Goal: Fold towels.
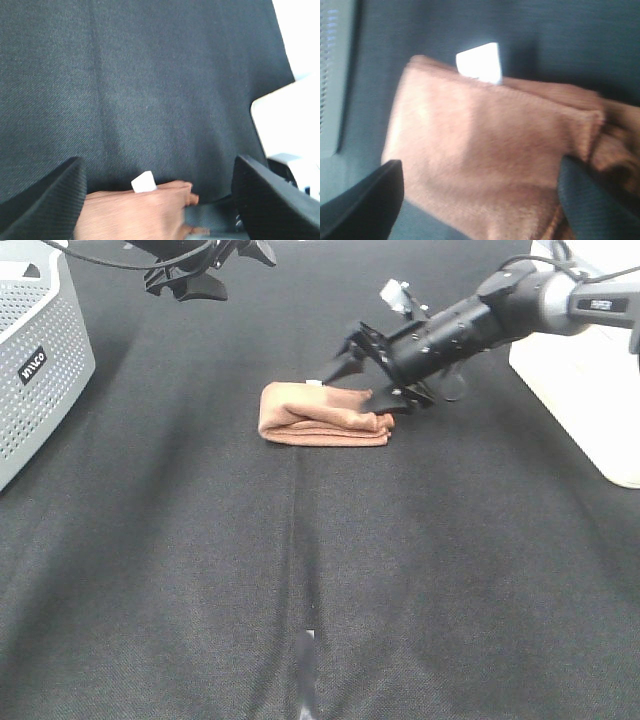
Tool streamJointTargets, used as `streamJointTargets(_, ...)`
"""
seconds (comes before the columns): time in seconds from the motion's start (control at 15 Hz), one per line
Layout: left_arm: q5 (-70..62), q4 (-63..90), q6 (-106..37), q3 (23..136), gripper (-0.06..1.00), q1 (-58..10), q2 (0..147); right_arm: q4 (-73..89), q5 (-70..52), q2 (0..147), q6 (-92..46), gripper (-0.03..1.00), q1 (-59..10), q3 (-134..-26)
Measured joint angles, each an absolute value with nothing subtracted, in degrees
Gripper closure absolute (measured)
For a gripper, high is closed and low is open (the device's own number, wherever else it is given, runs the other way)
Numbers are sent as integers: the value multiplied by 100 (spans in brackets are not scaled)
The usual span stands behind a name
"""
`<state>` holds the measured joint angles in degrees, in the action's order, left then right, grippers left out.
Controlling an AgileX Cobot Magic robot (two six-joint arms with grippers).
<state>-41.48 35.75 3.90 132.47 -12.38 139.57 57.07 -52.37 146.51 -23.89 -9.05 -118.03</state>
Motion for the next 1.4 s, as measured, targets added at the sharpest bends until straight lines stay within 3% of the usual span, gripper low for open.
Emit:
streamJointTargets(0.53,-4933,3002,281,13247,18,-1238,13699,4343,-5844,13843,-1994,17,-728,-11803)
streamJointTargets(0.87,-6784,1822,52,13247,18,-1238,12720,3604,-6887,12995,-1599,17,-728,-11803)
streamJointTargets(1.0,-6927,1547,57,13235,18,-1261,12376,3352,-6916,12697,-1530,17,-728,-11803)
streamJointTargets(1.2,-6933,1387,57,12531,18,-1306,11453,2481,-6921,11900,-1094,17,-728,-11425)
streamJointTargets(1.4,-6933,1266,57,10926,18,-1329,10124,1994,-6927,10829,-997,17,-728,-10399)
